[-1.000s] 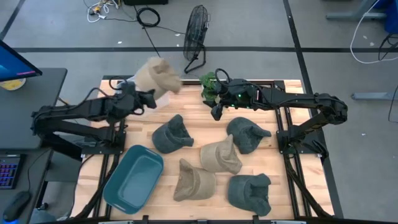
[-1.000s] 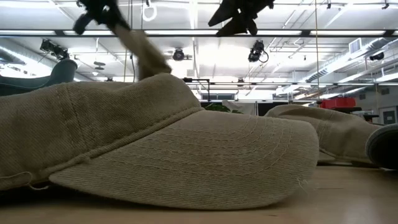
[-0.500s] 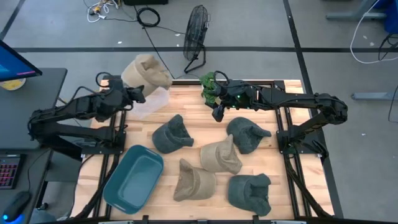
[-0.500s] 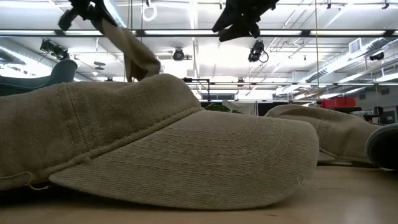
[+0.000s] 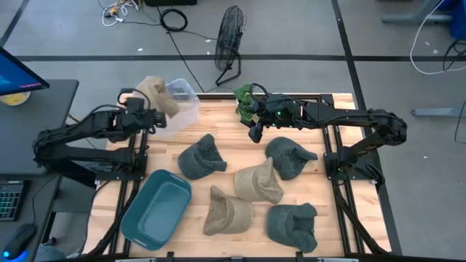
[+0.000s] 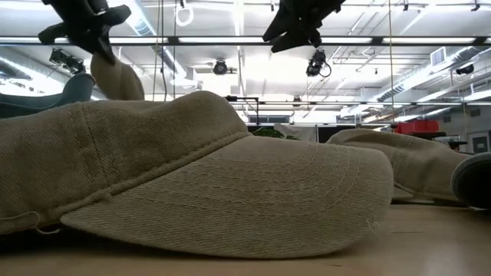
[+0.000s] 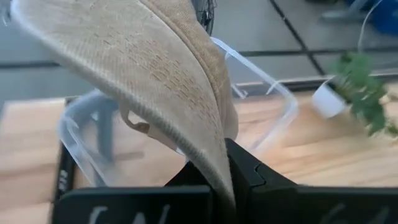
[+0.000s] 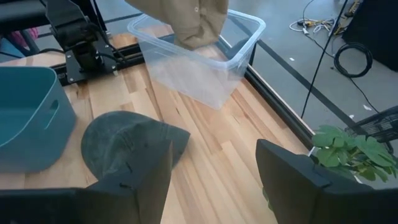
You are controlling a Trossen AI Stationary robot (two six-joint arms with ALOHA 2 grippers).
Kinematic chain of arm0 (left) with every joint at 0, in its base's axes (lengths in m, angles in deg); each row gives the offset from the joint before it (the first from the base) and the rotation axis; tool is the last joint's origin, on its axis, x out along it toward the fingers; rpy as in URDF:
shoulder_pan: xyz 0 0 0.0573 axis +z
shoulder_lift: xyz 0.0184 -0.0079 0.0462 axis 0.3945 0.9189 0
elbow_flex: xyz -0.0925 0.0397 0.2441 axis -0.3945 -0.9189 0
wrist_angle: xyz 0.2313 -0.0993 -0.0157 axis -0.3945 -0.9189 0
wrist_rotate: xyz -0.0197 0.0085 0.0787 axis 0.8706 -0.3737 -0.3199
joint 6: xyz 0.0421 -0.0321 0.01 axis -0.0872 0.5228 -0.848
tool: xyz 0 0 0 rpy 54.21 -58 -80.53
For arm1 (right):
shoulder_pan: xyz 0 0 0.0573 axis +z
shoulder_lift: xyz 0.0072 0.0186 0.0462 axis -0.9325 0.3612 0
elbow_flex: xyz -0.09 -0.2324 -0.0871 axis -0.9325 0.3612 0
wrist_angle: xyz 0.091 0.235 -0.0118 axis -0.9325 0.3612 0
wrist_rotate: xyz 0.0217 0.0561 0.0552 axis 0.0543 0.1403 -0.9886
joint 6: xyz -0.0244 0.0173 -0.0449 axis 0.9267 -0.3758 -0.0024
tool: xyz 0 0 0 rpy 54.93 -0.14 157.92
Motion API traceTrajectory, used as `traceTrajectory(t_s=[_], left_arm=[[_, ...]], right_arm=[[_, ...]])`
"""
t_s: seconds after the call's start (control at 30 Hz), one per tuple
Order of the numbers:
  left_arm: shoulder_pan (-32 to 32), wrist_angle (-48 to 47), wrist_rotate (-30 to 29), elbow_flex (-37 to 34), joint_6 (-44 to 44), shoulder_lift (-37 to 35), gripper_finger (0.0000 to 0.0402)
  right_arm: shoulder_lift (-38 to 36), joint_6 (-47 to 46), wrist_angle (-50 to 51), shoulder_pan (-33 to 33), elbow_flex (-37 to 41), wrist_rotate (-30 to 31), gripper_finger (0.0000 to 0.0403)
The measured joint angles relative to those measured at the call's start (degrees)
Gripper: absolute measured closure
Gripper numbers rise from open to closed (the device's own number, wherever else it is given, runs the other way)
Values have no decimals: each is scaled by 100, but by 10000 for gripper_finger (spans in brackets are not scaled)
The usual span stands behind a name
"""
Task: Pick & Place hat
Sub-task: Put the top brown cap into the transparent bin
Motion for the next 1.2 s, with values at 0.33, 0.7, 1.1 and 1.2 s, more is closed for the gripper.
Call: traceTrajectory(t_s=[0.33, 0.7, 1.1, 1.2], left_arm=[[409, 50, 678, -380, -1169, 455, 372], [909, 60, 972, -432, -1149, 864, 312], [1348, -432, 990, 29, -1294, 868, 223], [1441, -769, 673, 619, -1382, 866, 232]], right_arm=[[0, 0, 29, 0, -1, -16, 168], [2, -151, 87, 0, 0, -120, 168], [2, -151, 85, 1, 0, -285, 168], [2, -153, 82, 0, 0, -401, 168]])
